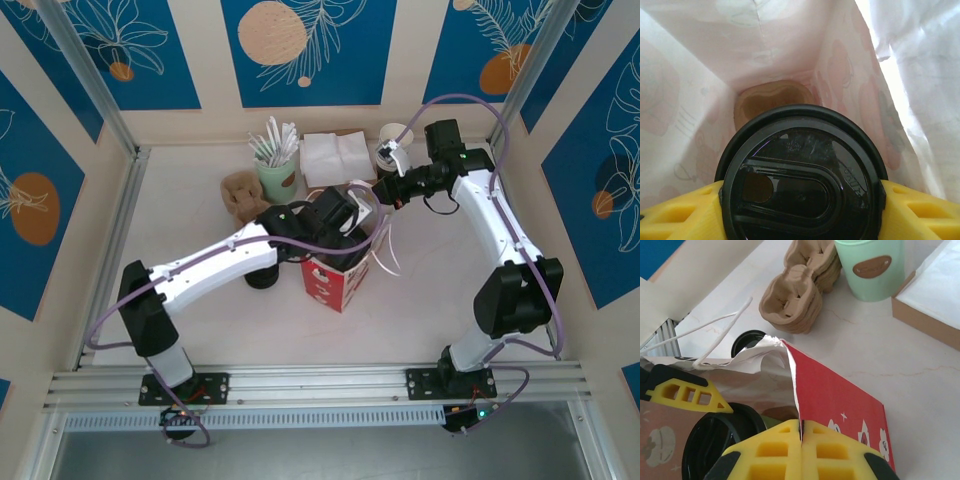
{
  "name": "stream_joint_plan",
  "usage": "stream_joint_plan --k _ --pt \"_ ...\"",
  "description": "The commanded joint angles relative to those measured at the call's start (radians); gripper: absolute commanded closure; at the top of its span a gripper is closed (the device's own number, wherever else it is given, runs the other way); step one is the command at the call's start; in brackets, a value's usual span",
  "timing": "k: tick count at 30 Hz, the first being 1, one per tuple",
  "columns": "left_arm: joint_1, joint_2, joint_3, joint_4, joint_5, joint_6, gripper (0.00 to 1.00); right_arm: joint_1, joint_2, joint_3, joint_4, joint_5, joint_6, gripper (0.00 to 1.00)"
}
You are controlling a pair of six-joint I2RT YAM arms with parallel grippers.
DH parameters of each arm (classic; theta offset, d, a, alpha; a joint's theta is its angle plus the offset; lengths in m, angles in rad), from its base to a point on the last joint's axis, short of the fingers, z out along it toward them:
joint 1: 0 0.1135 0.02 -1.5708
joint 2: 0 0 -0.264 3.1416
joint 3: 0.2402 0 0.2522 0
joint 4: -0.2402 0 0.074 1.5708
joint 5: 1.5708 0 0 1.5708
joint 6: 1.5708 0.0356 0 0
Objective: Pack the takeout coffee
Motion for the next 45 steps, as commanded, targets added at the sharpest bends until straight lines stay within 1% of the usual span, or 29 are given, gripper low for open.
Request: stream_joint_plan --k 1,8,16,25,35,38,45 --pt "0.004 -0.043 -0.029 0.054 -0.049 0.008 0.35 0.011 -0.062 -0.021 0.043 -0.096 -0.024 1.0" --pt "-0.013 -0.035 -0.062 0.105 -0.081 0.012 0.35 0.028 -0.152 -0.113 0.122 -0.188 -0.05 1.0" --pt "-0.019 -0.008 -0.057 0.135 -0.163 -0.003 0.36 0.063 -0.176 -0.127 0.082 -0.227 -0.087 1.0" --pt "-0.032 0.007 -0.072 0.172 -0.232 0.01 0.36 0.06 -0.165 -0.125 0.059 -0.241 -0.075 1.0" --pt "-0.033 -0.023 -0.097 0.219 -0.296 0.037 0.37 0.035 -0.105 -0.103 0.025 -0.301 -0.034 1.0" --pt "-0.033 -0.047 -0.123 0.267 -0.317 0.048 0.37 0.026 -0.095 -0.097 0.031 -0.326 -0.018 1.0" --pt "-0.04 -0.077 -0.149 0.3 -0.35 0.047 0.37 0.016 -0.09 -0.106 0.054 -0.331 0.004 1.0"
